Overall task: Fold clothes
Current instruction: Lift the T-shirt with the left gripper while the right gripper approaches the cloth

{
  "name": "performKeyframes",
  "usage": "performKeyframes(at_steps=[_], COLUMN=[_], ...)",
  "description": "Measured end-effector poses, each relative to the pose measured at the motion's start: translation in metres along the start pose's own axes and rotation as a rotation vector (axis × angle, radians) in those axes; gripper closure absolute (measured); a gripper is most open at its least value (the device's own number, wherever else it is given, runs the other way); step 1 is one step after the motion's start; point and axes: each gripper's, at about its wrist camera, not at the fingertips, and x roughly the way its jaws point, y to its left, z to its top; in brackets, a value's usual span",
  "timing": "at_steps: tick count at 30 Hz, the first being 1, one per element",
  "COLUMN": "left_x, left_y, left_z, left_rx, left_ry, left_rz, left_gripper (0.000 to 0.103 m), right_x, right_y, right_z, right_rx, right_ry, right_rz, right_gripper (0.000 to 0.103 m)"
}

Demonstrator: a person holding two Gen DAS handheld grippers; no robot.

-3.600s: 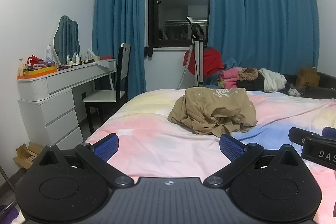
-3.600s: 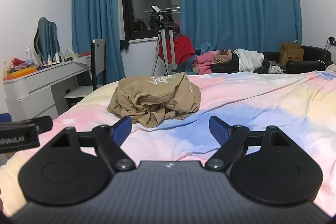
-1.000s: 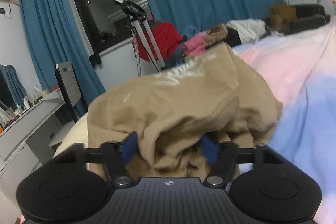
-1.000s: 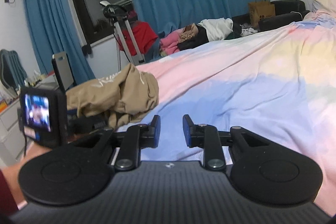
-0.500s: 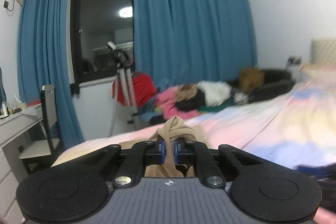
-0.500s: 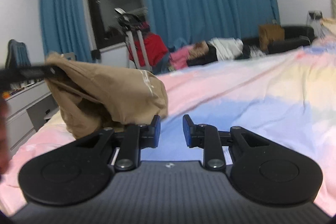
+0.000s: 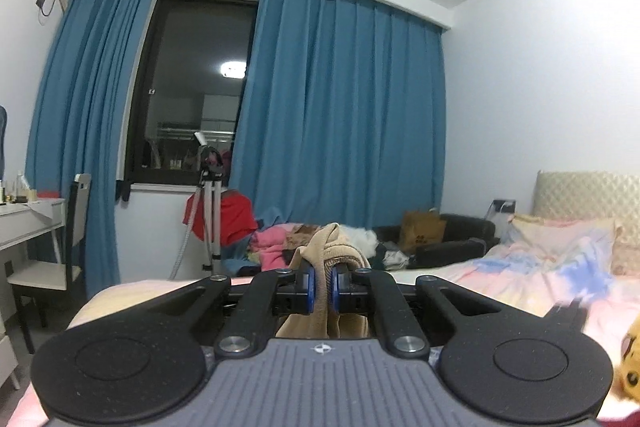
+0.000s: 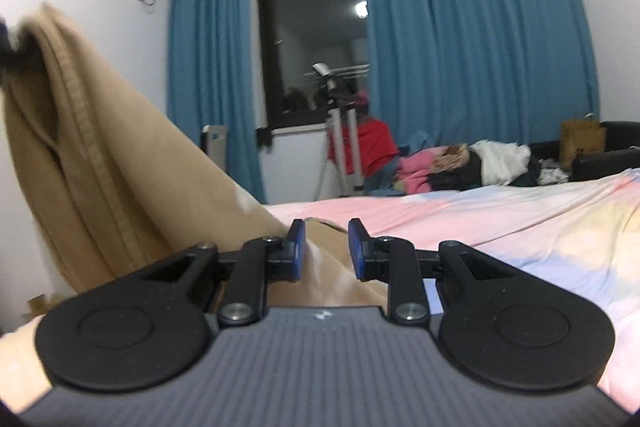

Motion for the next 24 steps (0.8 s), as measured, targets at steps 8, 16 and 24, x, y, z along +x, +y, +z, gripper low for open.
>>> performKeyframes(at_steps=[8,16,24], left_x=[0.020,0.036,0.071], left_y=[0.064,0.120,0.130], left_z=[-0.033,-0.059,-0.079], left_rx=[-0.190,-0.328,-0.348], left_ry=[0.126,0.228,0.295], left_rz=[0.091,0.165,0.247], left_gripper=[0.095,0.094,0.094], right_x=[0.000,-0.001,0.001], right_y=[0.041,0.082,0.078], right_z=[-0.013,-0.027,-0.031], right_rx=[-0.029,-0.058,-0.121], right_ry=[0.133,0.266,0.275], right_rz=[0.118,0.237,-0.019], right_gripper=[0.074,0.054,0.054])
